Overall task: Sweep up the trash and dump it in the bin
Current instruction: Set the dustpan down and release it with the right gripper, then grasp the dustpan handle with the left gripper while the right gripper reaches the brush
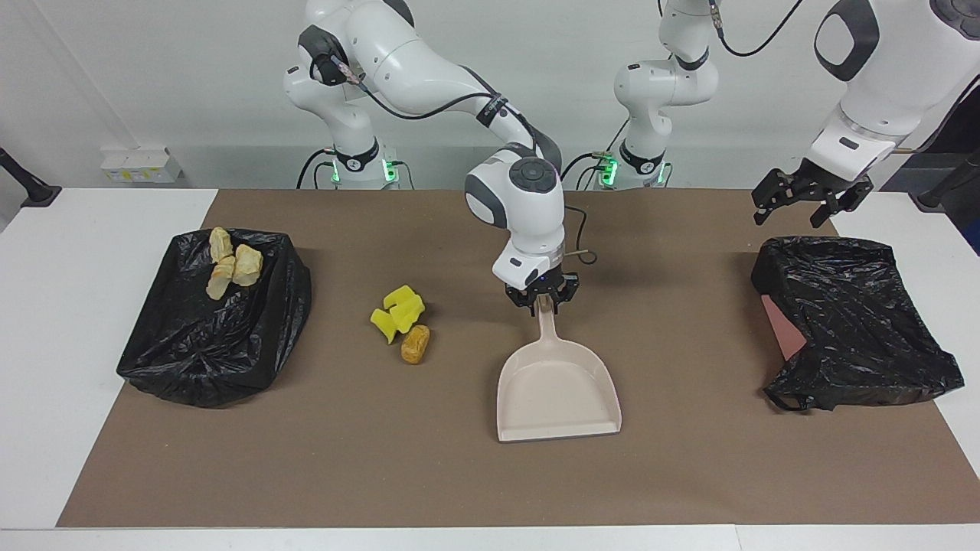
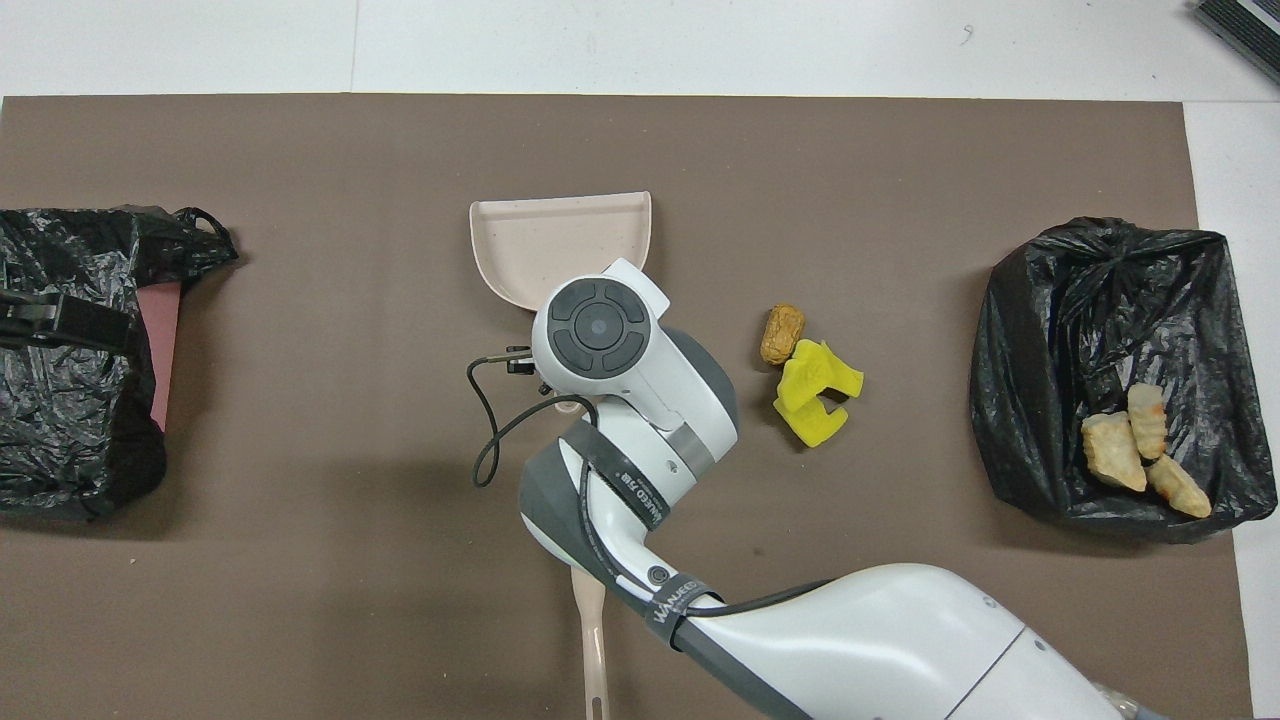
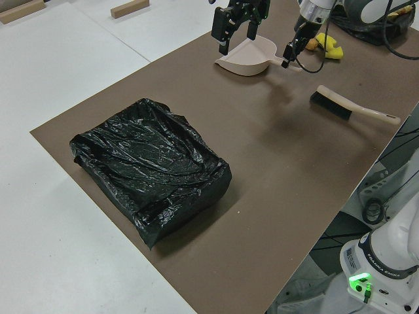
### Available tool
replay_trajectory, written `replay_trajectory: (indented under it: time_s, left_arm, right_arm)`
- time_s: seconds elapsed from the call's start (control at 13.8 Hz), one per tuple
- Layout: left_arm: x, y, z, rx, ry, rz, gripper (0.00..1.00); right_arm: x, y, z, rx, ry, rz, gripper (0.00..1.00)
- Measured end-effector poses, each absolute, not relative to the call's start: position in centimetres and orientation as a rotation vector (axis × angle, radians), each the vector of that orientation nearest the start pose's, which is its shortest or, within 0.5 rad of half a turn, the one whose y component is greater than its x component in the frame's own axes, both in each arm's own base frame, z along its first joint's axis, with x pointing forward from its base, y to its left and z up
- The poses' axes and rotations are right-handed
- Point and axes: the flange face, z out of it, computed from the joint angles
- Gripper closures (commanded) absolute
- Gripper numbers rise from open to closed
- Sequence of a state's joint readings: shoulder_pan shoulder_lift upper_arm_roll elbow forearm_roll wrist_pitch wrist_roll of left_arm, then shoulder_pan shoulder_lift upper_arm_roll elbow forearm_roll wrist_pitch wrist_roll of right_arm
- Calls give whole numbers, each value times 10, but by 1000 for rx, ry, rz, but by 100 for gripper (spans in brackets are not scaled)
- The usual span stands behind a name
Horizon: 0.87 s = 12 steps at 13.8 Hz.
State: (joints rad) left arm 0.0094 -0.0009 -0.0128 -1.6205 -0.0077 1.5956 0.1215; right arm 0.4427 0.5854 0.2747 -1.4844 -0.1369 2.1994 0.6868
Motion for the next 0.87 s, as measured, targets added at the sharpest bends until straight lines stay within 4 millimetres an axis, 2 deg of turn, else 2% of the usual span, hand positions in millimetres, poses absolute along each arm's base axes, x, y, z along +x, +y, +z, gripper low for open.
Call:
replay_trajectory:
  time_s: [0.14,0.22,0.36,0.51,0.65,0.72,0.87]
  left_arm:
    - [557,-6,601,-3145,206,43,0]
    - [558,-12,599,-3145,221,43,0]
    - [563,-31,592,-3147,248,35,0]
    - [569,-60,578,-3147,238,21,0]
    - [574,-93,559,-3150,216,-5,0]
    - [576,-109,547,-3152,207,-16,0]
    - [580,-142,522,-3159,173,-28,0]
  right_arm:
    - [562,439,373,-3035,-122,-142,0]
    - [554,435,390,-3048,-125,-128,0]
    - [524,425,431,-3049,-125,-86,0]
    - [482,417,457,-3050,-153,-51,0]
    - [432,418,457,-3058,-199,2,0]
    - [406,420,450,-3058,-220,43,0]
    - [366,418,433,-3045,-236,97,0]
